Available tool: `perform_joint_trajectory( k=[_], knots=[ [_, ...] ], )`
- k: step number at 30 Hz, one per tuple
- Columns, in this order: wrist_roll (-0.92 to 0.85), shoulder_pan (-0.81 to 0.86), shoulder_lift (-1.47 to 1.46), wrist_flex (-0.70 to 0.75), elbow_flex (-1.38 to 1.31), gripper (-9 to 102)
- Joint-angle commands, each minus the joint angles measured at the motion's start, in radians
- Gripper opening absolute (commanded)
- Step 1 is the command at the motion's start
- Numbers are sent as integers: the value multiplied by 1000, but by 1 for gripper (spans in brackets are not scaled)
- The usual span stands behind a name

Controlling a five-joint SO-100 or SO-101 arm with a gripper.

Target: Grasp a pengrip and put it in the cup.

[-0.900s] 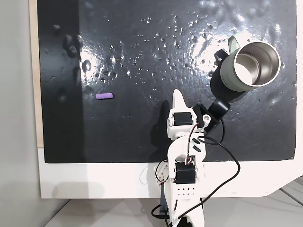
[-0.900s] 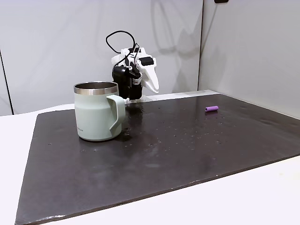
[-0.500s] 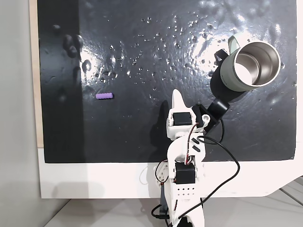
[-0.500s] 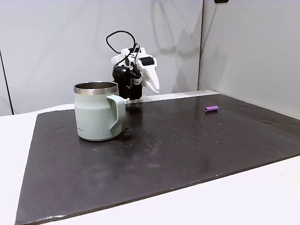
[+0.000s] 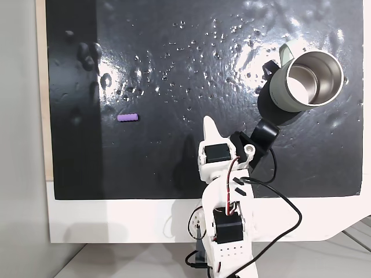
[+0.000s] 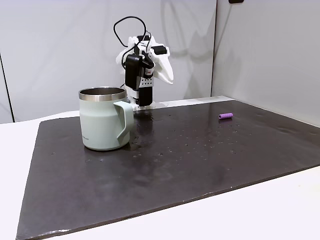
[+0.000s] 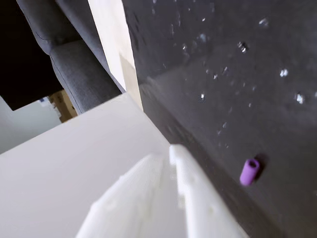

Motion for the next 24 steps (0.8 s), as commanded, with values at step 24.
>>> perform_joint_trajectory(
  k=[24],
  knots=[
    [495, -330, -1315, 617, -1358, 30]
  ],
)
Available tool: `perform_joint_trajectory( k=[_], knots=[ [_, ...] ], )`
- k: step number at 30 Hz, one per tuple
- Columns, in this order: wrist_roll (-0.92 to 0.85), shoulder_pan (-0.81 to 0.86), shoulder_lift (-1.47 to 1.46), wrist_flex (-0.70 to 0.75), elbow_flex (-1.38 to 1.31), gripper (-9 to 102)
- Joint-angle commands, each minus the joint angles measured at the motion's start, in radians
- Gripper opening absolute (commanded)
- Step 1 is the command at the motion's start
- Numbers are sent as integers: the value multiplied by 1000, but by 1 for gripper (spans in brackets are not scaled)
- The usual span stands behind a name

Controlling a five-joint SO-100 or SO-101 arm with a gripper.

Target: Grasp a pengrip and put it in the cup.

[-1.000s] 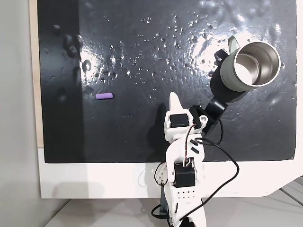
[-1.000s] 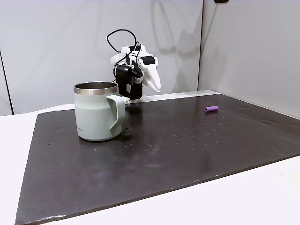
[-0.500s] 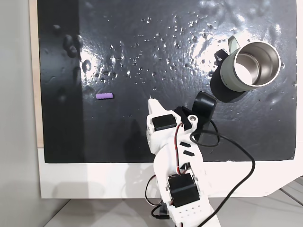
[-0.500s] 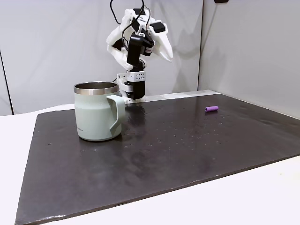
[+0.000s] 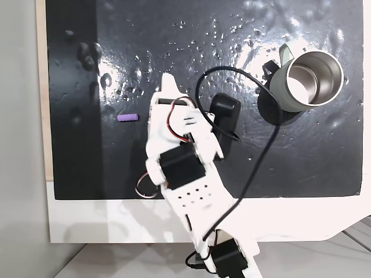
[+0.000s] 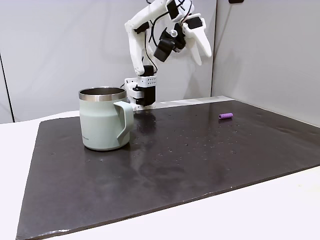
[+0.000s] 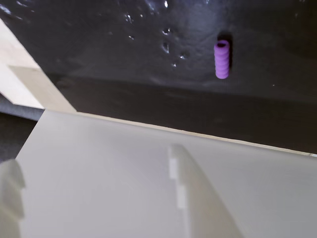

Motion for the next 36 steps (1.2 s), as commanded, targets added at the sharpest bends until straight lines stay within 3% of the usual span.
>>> perform_joint_trajectory(
  k=[1, 22, 36],
  knots=[
    [23, -32, -95, 8, -112, 30],
    [184, -230, -565, -63, -296, 32],
    [239, -244, -819, -75, -393, 32]
  ],
)
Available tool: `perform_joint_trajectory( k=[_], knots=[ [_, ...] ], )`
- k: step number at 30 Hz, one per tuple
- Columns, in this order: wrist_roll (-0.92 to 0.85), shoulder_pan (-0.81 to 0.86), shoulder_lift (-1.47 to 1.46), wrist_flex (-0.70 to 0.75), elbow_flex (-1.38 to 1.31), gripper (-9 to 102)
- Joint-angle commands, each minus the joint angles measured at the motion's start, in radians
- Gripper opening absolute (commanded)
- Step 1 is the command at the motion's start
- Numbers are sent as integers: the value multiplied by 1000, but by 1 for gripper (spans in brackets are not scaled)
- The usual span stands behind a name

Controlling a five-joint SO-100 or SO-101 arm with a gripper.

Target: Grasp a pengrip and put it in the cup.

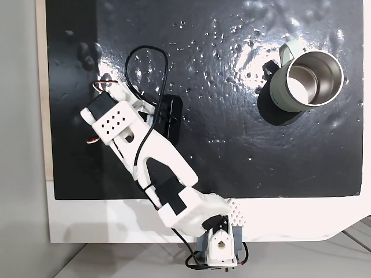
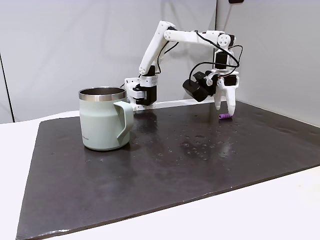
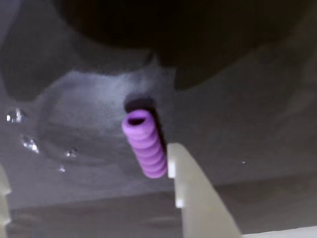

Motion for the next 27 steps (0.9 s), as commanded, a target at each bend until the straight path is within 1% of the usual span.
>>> perform_joint_trajectory(
  k=[1, 12, 19, 27],
  knots=[
    [8, -6, -28, -8, -114, 32],
    [12, -81, -126, 2, -164, 32],
    [15, -92, -150, 20, -163, 29],
    [18, -66, -160, 21, -153, 12]
  ],
)
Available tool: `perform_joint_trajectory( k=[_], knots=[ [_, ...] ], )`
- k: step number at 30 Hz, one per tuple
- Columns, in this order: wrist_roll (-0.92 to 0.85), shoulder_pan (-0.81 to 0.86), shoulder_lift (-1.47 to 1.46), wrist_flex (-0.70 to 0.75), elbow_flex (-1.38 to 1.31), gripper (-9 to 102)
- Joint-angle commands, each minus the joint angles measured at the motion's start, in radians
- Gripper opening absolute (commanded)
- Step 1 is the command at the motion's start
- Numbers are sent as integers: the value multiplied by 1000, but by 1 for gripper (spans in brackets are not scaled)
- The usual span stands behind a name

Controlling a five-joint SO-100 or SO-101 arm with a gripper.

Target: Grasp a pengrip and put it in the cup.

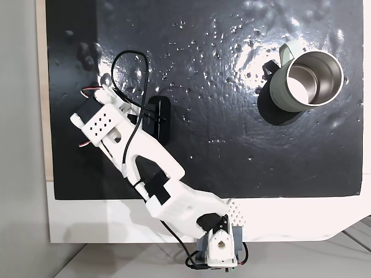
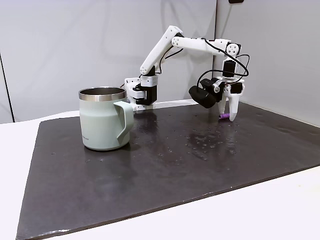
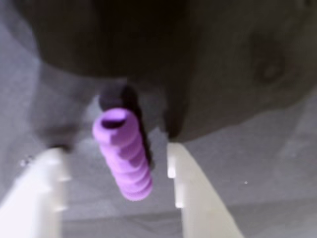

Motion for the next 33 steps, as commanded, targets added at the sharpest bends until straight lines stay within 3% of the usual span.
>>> perform_joint_trajectory(
  k=[1, 7, 13, 25, 33],
  knots=[
    [11, 15, 5, 18, -34, 11],
    [12, 31, 5, 20, -26, 0],
    [2, 46, 37, 41, -26, 0],
    [-229, 46, 543, 43, 51, 0],
    [-311, 114, 652, 44, -67, 0]
  ],
)
